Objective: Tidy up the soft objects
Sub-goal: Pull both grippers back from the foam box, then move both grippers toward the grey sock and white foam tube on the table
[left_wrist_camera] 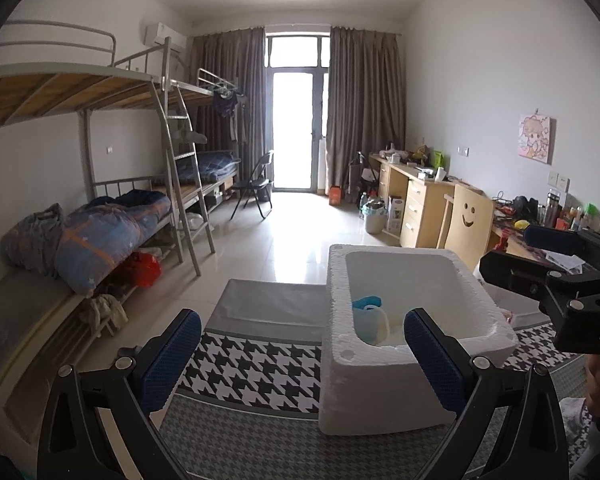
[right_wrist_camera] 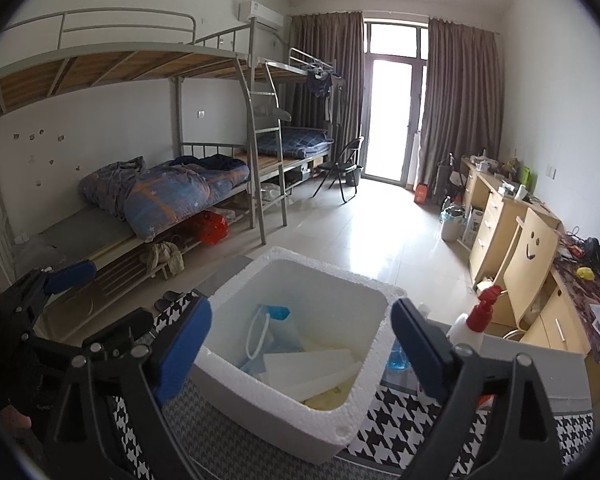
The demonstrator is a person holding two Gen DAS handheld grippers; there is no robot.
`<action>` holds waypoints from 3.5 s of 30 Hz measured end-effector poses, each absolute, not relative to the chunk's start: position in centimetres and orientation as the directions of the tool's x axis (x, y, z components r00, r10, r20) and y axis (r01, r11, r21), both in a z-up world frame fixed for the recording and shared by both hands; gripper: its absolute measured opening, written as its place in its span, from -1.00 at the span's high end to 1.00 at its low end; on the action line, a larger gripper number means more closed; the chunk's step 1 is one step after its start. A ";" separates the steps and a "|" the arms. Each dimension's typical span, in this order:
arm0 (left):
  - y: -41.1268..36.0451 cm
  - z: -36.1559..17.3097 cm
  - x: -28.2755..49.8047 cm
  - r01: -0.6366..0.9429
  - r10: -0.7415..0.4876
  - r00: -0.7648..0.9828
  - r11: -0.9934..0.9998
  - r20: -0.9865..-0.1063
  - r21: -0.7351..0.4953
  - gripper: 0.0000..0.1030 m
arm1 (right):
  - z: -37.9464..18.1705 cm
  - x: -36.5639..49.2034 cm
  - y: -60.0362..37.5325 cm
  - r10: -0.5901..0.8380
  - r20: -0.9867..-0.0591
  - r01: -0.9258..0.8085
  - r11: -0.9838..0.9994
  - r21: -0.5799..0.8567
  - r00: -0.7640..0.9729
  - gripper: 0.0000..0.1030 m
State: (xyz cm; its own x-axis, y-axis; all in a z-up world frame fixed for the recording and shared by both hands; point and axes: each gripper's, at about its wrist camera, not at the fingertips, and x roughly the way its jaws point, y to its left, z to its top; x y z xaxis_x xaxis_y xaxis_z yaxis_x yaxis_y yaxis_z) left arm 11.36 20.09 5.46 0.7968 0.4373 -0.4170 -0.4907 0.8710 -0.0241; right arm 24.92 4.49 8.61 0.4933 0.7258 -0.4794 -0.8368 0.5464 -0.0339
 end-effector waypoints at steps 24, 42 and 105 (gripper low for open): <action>16.7 5.8 8.8 -0.461 0.416 0.822 0.887 -0.388 -0.025 -0.98 | 8.5 22.0 0.0 0.744 -0.430 -0.828 0.561 -0.016 0.512 -0.82; 14.2 5.3 6.3 -0.433 0.389 0.846 0.900 -0.366 -0.044 -0.98 | 7.5 20.4 -3.1 0.755 -0.405 -0.823 0.568 0.013 0.515 -0.82; 6.1 -0.9 7.0 -0.271 0.235 0.880 0.962 -0.413 -0.031 -0.98 | -0.5 18.5 -14.0 0.625 -0.428 -0.659 0.747 0.087 0.653 -0.90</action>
